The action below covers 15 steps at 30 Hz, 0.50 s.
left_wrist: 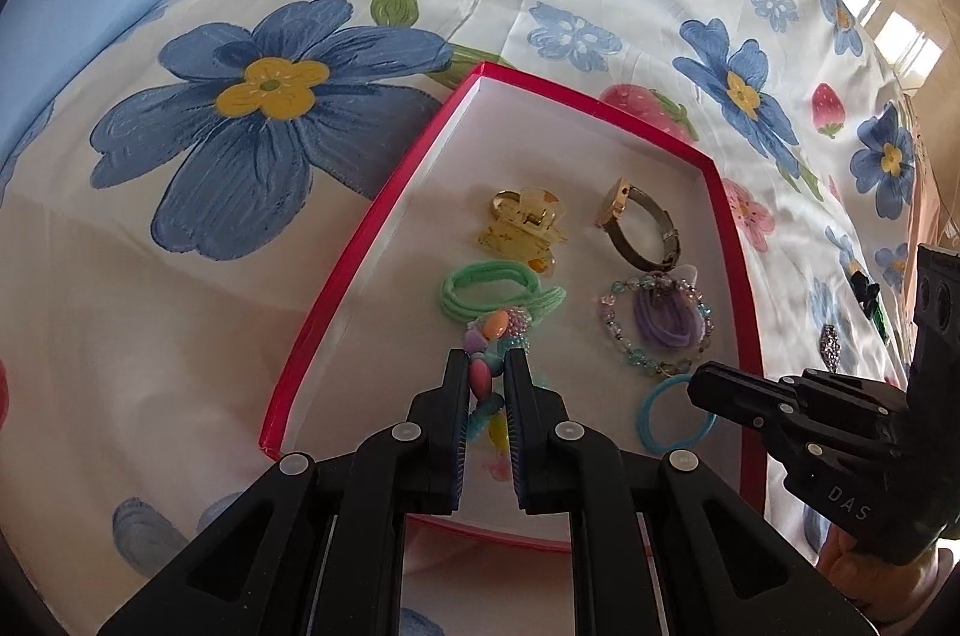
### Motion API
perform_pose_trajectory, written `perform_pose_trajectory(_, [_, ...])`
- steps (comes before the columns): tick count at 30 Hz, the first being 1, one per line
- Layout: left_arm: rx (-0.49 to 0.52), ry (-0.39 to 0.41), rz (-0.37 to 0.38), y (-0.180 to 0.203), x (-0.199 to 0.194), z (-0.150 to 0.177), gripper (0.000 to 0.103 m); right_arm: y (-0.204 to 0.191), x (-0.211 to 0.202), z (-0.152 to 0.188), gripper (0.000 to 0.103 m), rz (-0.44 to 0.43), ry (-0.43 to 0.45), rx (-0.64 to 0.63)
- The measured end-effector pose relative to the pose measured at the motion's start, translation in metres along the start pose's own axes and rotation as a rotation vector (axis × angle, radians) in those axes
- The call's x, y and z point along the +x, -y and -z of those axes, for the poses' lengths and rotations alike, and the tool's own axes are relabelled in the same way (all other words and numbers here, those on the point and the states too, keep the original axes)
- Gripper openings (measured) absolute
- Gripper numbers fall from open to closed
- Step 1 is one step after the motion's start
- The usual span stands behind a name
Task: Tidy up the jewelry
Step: 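Carry pastel bracelet and blue hair tie into the red box and open both tools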
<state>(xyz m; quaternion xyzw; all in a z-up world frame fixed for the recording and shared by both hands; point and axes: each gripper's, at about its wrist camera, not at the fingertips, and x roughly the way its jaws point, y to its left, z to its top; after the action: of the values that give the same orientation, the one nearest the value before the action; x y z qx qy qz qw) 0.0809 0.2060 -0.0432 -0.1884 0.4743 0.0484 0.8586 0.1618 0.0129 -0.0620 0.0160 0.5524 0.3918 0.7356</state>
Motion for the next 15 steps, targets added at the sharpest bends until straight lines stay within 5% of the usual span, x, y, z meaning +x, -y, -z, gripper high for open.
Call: perform_pose_trajectory(15, [0.006, -0.006, -0.044, -0.002, 0.011, 0.003, 0.019, 0.004, 0.003, -0.002, 0.013, 0.016, -0.001, 0.003])
